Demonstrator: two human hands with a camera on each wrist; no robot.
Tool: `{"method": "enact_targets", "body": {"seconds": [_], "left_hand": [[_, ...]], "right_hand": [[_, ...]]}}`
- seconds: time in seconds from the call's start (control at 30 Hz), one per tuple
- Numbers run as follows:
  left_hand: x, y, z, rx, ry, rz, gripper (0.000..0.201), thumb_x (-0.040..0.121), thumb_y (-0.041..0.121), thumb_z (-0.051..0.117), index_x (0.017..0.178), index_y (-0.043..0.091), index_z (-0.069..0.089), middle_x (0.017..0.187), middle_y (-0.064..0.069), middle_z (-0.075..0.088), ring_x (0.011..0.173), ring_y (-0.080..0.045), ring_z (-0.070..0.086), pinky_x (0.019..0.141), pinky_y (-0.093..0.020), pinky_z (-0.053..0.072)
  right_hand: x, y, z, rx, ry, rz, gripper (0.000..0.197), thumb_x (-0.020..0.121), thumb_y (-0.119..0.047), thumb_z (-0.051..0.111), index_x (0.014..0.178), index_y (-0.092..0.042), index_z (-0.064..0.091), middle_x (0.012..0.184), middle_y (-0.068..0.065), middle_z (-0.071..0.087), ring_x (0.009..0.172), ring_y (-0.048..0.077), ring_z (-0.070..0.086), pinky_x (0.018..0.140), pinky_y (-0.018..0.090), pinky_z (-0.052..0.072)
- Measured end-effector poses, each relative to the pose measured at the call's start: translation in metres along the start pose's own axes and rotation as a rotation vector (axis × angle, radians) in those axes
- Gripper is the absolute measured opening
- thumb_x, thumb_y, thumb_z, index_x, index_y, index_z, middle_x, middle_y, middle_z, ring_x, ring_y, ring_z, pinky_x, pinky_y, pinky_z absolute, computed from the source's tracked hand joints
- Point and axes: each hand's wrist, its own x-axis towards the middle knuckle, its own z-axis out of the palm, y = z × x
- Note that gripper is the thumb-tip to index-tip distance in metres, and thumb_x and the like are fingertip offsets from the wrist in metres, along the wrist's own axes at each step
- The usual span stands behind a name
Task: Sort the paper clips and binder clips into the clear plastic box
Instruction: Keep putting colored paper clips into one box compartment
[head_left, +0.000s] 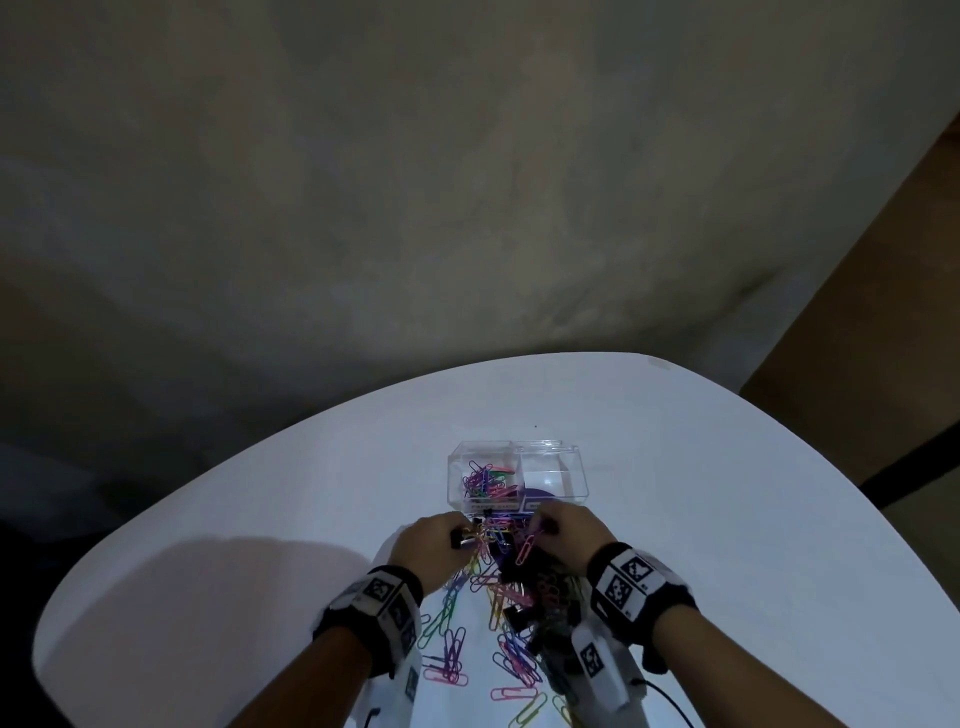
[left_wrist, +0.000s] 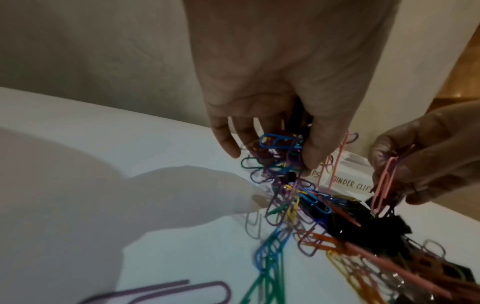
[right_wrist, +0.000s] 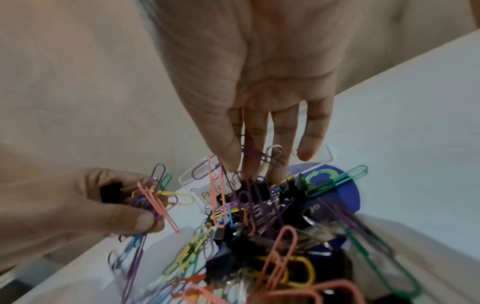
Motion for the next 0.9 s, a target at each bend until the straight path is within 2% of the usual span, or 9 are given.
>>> {"method": "enact_targets", "body": {"seconds": [0.1,0.17,0.23,0.3,0.47,0.53,0.63,0.73,0.9], "left_hand": [[0.002,0.004,0.002,-0.097,-0.003,-0.004,0.024,0.088,0.023,0.058,0.110,0.016,0.064,0.109,-0.006,0.069,0.085,-0.014,0.053,0.076,-0.020,0.038],[0.002,0.008,0.003,-0.181,-0.019,-0.002,0.027,0.088,0.021,0.060,0.114,0.014,0.063,0.108,-0.008,0.067,0.086,-0.014,0.052,0.077,-0.020,0.038],[0.001,0.012,0.003,-0.321,-0.028,-0.014,0.032,0.087,0.015,0.062,0.119,0.010,0.060,0.101,-0.006,0.061,0.090,-0.014,0.053,0.079,-0.021,0.038],[0.000,0.015,0.003,-0.440,-0.017,-0.030,0.033,0.086,0.010,0.062,0.119,0.007,0.058,0.101,-0.002,0.058,0.097,-0.017,0.056,0.082,-0.021,0.039],[0.002,0.018,0.003,-0.513,0.013,-0.027,0.022,0.084,-0.004,0.057,0.093,0.016,0.062,0.101,-0.008,0.064,0.089,-0.019,0.056,0.068,-0.022,0.046],[0.003,0.019,0.002,-0.490,0.032,-0.023,0.025,0.083,-0.005,0.056,0.085,0.020,0.060,0.089,-0.003,0.064,0.083,-0.018,0.055,0.061,-0.019,0.044],[0.005,0.021,-0.003,-0.456,0.043,-0.021,0.026,0.084,-0.003,0.057,0.082,0.022,0.060,0.074,0.005,0.057,0.073,-0.016,0.052,0.060,-0.020,0.043],[0.009,0.028,-0.014,-0.400,0.005,0.012,0.013,0.087,0.004,0.056,0.086,0.016,0.060,0.074,0.003,0.055,0.066,-0.013,0.051,0.055,-0.018,0.041],[0.022,0.041,-0.039,-0.369,0.097,0.039,0.018,0.090,0.002,0.051,0.099,-0.002,0.065,0.084,-0.010,0.059,0.068,-0.023,0.057,0.050,-0.014,0.050]], "right_hand": [[-0.002,0.000,-0.003,0.004,0.016,0.019,0.017,0.088,-0.012,0.054,0.100,-0.012,0.065,0.112,0.010,0.066,0.100,0.024,0.060,0.080,0.026,0.044],[-0.004,0.000,-0.004,0.076,0.045,0.021,0.017,0.087,-0.011,0.056,0.100,-0.009,0.067,0.111,0.010,0.066,0.099,0.024,0.061,0.084,0.027,0.046],[-0.007,0.000,-0.005,0.175,0.068,0.034,0.013,0.086,-0.009,0.057,0.088,-0.015,0.068,0.100,0.011,0.065,0.088,0.022,0.058,0.081,0.027,0.046],[-0.009,0.003,-0.006,0.229,0.085,0.043,0.024,0.085,-0.007,0.058,0.069,-0.025,0.059,0.090,0.009,0.061,0.083,0.020,0.056,0.079,0.029,0.048],[-0.015,0.002,-0.011,0.309,0.098,0.040,0.037,0.083,-0.001,0.060,0.060,-0.029,0.054,0.076,0.006,0.062,0.074,0.022,0.062,0.081,0.036,0.054],[-0.016,0.001,-0.015,0.343,0.094,0.043,0.038,0.083,0.001,0.060,0.060,-0.029,0.056,0.071,0.004,0.061,0.072,0.025,0.063,0.078,0.034,0.055],[-0.016,-0.003,-0.020,0.399,0.121,0.051,0.033,0.083,0.004,0.058,0.061,-0.021,0.060,0.066,0.004,0.062,0.070,0.025,0.065,0.078,0.036,0.058],[-0.013,-0.013,-0.031,0.451,0.144,0.037,0.022,0.084,0.005,0.057,0.071,-0.009,0.065,0.063,0.005,0.062,0.047,0.006,0.061,0.055,0.016,0.056],[0.014,-0.035,-0.048,0.472,0.198,0.011,0.015,0.085,0.008,0.055,0.085,0.003,0.070,0.074,0.013,0.063,0.050,0.011,0.061,0.065,0.026,0.060]]}}
